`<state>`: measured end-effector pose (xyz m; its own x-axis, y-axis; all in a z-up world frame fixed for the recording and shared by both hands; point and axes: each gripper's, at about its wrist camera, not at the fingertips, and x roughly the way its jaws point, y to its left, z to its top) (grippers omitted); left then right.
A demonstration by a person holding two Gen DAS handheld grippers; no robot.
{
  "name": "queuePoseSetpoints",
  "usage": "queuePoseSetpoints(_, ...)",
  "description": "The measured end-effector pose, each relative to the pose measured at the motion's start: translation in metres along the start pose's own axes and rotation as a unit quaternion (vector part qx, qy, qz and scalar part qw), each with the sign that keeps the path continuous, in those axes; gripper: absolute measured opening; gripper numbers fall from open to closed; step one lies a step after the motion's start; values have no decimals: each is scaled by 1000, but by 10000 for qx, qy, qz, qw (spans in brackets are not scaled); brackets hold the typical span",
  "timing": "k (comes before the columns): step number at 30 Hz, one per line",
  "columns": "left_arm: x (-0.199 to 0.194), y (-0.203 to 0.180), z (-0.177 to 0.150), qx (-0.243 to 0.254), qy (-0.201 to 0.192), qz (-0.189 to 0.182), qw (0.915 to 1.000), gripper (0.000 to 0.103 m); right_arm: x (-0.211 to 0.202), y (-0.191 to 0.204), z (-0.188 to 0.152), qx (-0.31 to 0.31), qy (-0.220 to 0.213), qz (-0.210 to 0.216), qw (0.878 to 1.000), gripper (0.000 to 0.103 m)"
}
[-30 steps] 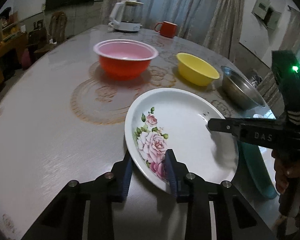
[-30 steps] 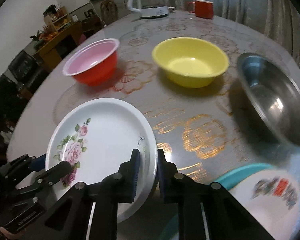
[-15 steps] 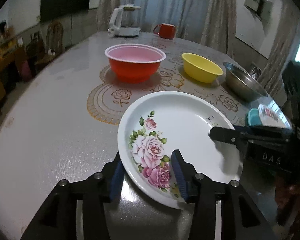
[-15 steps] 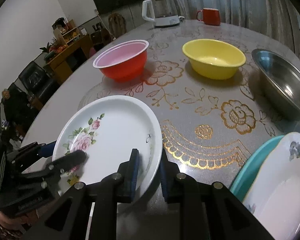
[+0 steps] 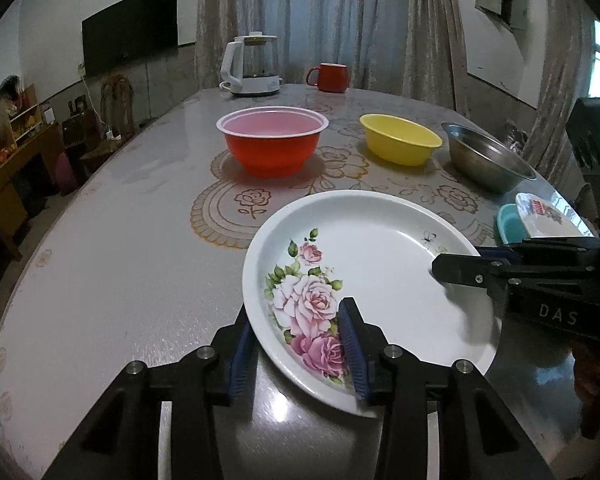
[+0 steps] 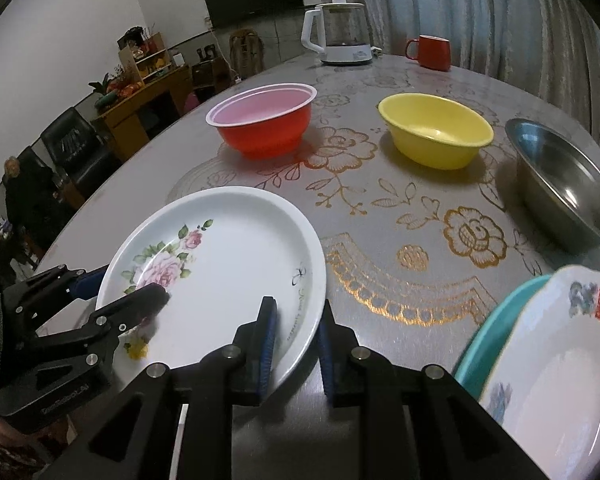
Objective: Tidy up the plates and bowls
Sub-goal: 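Carry the rose plate with both tools and lower it onto the large plate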
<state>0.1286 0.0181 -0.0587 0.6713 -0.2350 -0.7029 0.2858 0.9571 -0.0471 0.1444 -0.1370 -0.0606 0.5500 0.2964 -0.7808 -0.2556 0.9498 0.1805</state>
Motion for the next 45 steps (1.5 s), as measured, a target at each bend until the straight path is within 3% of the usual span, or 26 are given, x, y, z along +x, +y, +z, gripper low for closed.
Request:
queuePoseSetpoints(13,-28,-27,-3,55,-316,-130,9994,42,-41,-5,-19,166,-191,20,9997,19)
queuePoseSetpoints(26,-48,-88,9,505,-549,-675,9949,42,-106,-42,-42,623,-530,-165,9965,19)
queuePoseSetpoints(34,-42,-140,20,964,-440,-1078,9885,42,-141,-82,-67,1080,-617,-469,9911,19)
queuePoseSetpoints(45,-19,-195,27,1441,-136,-1375,9799,42,-155,-135,-91,1724,-563,-688,9810,19)
